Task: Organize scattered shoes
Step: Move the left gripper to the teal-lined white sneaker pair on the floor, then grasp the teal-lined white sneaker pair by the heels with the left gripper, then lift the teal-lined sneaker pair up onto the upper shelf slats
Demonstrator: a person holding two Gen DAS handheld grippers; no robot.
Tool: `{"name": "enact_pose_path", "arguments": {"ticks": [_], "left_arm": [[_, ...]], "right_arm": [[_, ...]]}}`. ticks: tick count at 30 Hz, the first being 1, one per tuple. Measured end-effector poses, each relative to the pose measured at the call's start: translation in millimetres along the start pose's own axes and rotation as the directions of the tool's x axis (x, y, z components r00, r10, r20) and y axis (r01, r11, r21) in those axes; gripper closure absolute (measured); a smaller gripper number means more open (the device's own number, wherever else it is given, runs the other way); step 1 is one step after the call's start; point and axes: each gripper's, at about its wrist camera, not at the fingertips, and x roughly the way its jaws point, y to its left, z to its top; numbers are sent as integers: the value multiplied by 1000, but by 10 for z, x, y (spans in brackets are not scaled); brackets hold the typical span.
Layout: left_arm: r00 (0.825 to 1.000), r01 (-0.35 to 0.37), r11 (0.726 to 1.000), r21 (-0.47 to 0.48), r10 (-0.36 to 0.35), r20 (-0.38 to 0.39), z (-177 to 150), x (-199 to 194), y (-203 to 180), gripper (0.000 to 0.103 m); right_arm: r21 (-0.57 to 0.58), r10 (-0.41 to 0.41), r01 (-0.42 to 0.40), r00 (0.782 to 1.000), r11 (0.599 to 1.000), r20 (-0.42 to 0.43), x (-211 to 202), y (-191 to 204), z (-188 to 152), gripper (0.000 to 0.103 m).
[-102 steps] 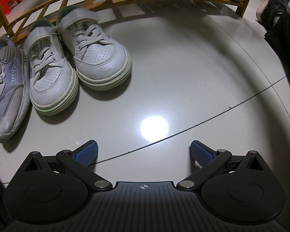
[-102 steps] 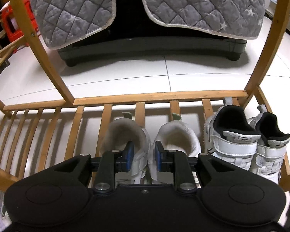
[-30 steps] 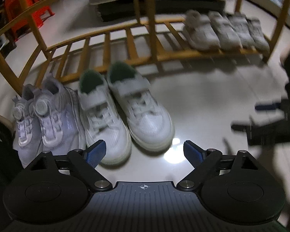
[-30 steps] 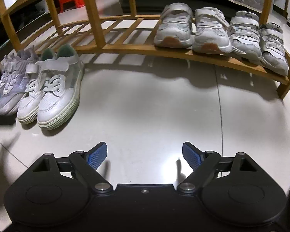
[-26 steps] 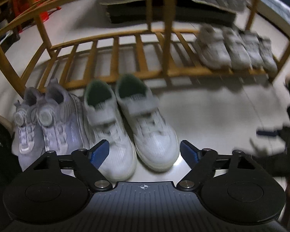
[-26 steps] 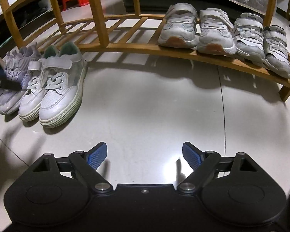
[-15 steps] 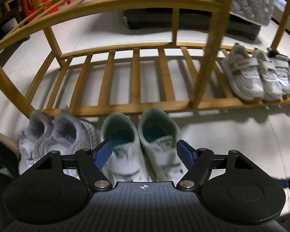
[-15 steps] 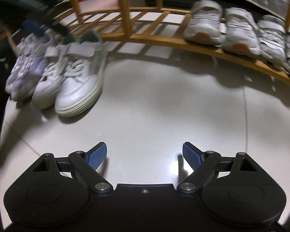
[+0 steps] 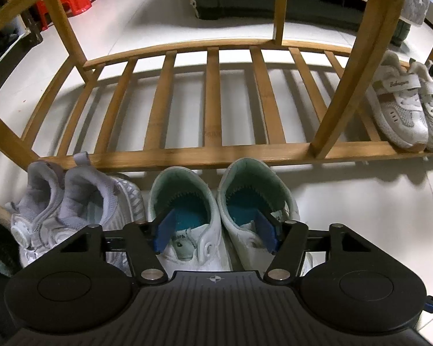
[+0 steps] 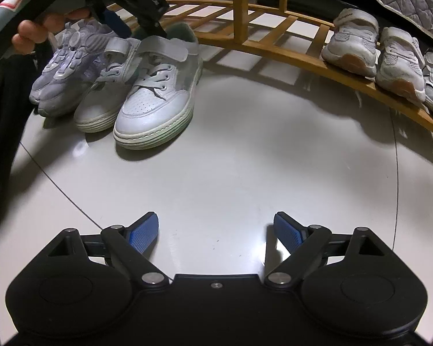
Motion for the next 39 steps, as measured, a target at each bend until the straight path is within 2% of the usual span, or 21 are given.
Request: {"name": "enact_pose_path", "arguments": {"ticks": [2, 8, 16, 24, 27, 31, 39], "left_arm": [[1000, 6, 1000, -5, -6, -11, 15, 47, -2, 51], [999, 27, 1000, -8, -28, -37, 46, 178, 15, 54], [993, 73, 996, -57, -78, -91, 127, 313, 112, 57], [989, 52, 995, -82, -63, -133, 161, 443, 120, 71], [990, 54, 994, -95, -65, -122, 138, 457, 127, 79], [994, 40, 995, -96, -50, -96, 104, 429, 99, 83], [999, 37, 993, -115, -36, 7, 12, 213, 74, 89]], "right_arm": [[1, 2, -2, 1000, 1000, 3, -4, 5, -1, 9], [0, 11, -11, 1000, 1000, 6, -20, 3, 4, 8], [-10, 15, -15, 1000, 1000, 10, -39, 9, 10, 8], [-23, 16, -16, 1000, 1000, -1, -23, 38, 11, 8], [-22, 17, -17, 1000, 1000, -1, -20, 42, 20, 7], [-22, 16, -16, 1000, 1000, -7, -1, 43, 28, 7], [-22, 14, -14, 1000, 1000, -11, 12, 38, 30, 7]]}}
